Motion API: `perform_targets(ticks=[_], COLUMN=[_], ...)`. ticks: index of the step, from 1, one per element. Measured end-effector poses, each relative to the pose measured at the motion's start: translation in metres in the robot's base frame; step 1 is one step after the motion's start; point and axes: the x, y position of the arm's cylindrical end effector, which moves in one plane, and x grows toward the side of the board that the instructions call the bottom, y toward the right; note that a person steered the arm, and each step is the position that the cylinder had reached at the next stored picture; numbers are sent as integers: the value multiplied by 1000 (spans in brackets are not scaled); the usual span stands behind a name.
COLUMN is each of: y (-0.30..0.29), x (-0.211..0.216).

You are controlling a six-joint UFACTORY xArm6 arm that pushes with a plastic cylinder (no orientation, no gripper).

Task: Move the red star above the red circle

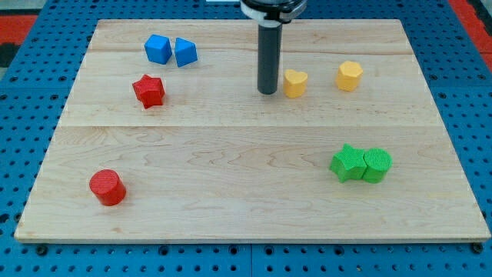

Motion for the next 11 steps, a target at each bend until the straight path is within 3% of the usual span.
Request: perform_targets(ticks=[1, 2, 3, 4, 5, 6, 8, 9, 11], y=[53, 49, -51, -108, -175, -183, -216, -249, -236], x=[0, 7, 3, -43, -35, 24, 3, 28, 109])
